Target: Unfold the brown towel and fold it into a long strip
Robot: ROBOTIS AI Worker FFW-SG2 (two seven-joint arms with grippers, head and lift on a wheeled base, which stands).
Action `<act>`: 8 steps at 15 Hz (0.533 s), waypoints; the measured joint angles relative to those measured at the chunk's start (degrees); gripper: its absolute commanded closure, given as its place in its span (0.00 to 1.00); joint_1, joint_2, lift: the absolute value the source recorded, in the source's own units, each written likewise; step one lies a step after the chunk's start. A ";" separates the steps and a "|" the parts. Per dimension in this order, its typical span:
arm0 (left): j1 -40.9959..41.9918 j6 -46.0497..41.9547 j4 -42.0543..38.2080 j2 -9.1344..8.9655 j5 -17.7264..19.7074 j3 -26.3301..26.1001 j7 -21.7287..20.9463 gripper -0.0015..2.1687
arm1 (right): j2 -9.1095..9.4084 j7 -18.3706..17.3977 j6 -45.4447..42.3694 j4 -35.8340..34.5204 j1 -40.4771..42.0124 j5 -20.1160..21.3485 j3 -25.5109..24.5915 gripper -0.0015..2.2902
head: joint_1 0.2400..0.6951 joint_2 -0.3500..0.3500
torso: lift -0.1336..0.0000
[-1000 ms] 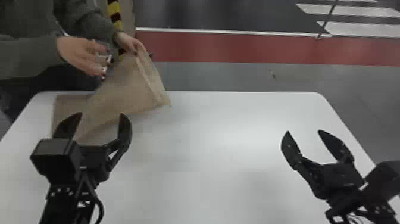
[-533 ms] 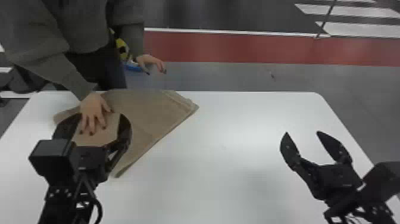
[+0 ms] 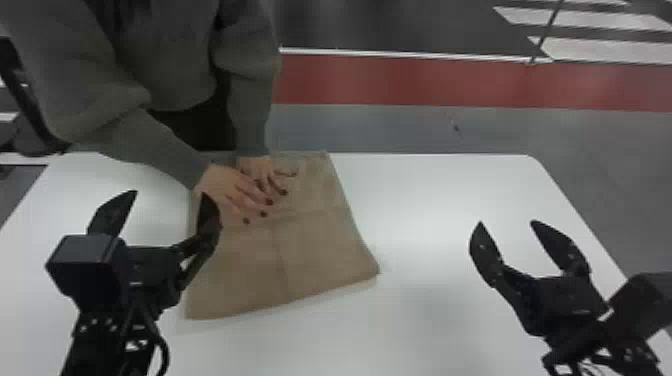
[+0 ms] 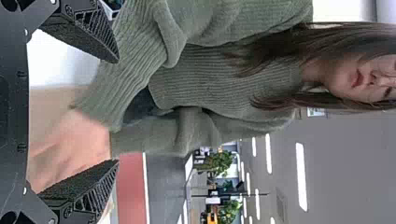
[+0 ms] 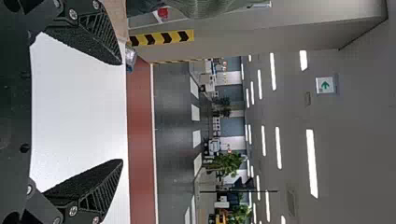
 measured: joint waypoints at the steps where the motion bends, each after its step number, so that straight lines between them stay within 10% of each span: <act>1: 0.03 0.00 0.00 0.00 0.00 0.00 0.00 0.06 | 0.01 0.05 0.00 -0.26 0.15 0.00 0.00 0.07 | 1.00 0.38 | 0.08; 8: 0.42 0.00 -0.62 0.07 -0.09 -0.04 0.00 0.06 | -0.10 0.06 0.01 -0.91 0.61 -0.25 -0.24 0.07 | 1.00 0.38 | 0.08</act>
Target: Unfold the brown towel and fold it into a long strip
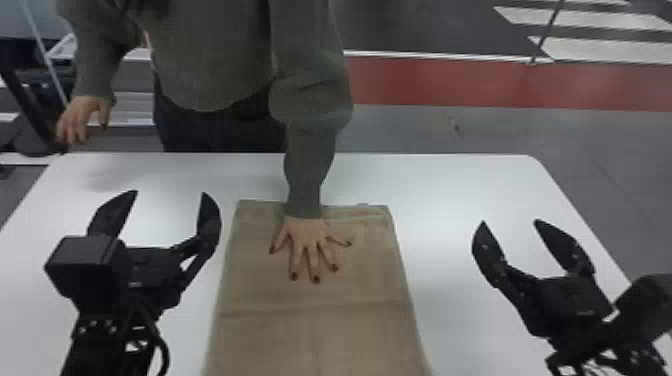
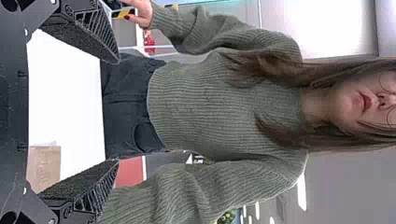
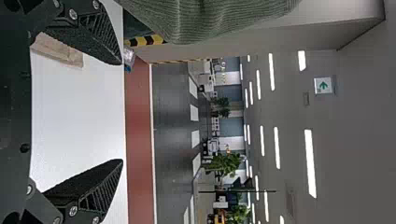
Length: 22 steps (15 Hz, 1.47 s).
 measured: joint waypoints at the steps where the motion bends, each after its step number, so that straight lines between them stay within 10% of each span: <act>1: 0.07 0.00 -0.12 0.03 -0.05 -0.01 0.00 0.06 | -0.04 0.00 0.00 -0.09 0.02 -0.02 -0.01 0.07 | 1.00 0.38 | 0.08; 10: -0.75 -2.58 1.72 -0.05 1.53 0.36 -3.19 0.06 | 0.08 0.00 1.85 0.18 -0.82 0.89 0.19 0.07 | 1.00 0.37 | 0.08; 22: -15.65 2.36 23.32 -0.33 3.49 -1.73 -11.29 0.13 | 1.08 -0.09 2.15 12.07 -6.43 6.31 4.09 0.07 | 1.00 0.38 | 0.08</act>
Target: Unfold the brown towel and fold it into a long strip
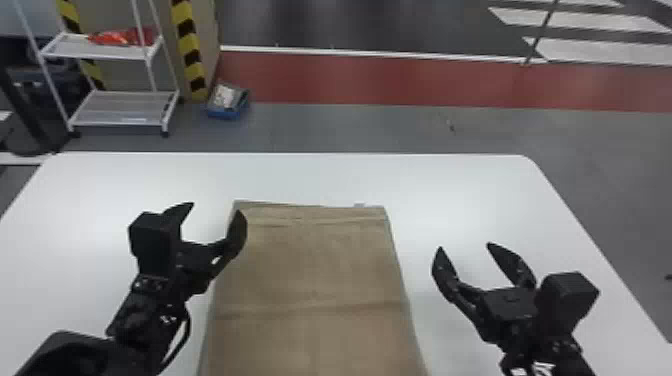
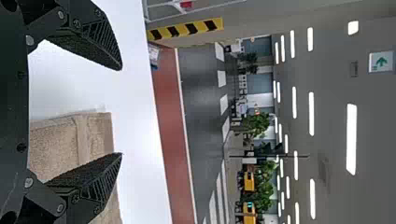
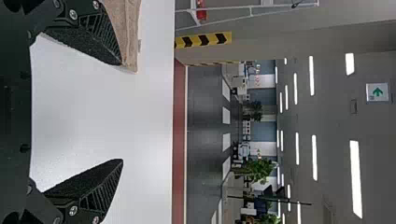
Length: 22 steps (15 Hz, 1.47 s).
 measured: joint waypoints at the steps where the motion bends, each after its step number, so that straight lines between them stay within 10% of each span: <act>1: -1.04 0.57 1.26 -0.11 0.11 -0.08 -0.55 0.13 | 0.04 0.00 -0.15 0.27 -0.17 0.18 0.19 0.07 | 1.00 0.38 | 0.08; 22: -7.55 12.45 8.54 -1.98 -0.16 -1.20 -3.21 0.24 | -0.42 0.80 -1.10 -0.33 0.11 0.27 -0.29 0.07 | 1.00 0.36 | 0.08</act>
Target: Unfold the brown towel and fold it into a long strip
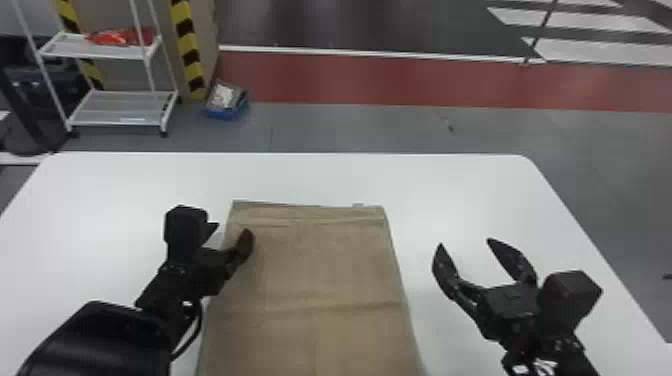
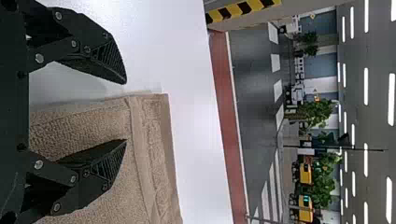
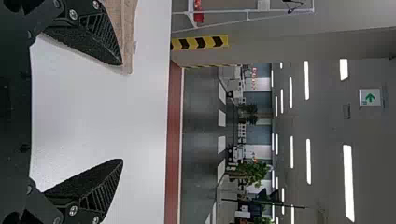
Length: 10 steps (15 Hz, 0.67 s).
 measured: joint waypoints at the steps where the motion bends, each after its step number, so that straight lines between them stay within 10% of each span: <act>1: -0.04 0.22 -0.03 0.00 0.11 0.02 0.00 0.31 | -0.02 0.00 0.11 -0.19 0.07 0.00 -0.03 0.07 | 1.00 0.36 | 0.08; 8: -0.09 0.30 -0.13 0.00 1.03 0.13 -0.08 0.34 | -0.02 0.00 0.18 -0.33 0.14 0.00 -0.09 0.07 | 1.00 0.35 | 0.08; 10: -0.09 0.30 -0.13 0.00 0.96 0.03 -0.08 0.50 | -0.02 0.02 0.18 -0.33 0.22 -0.11 -0.24 0.07 | 1.00 0.35 | 0.08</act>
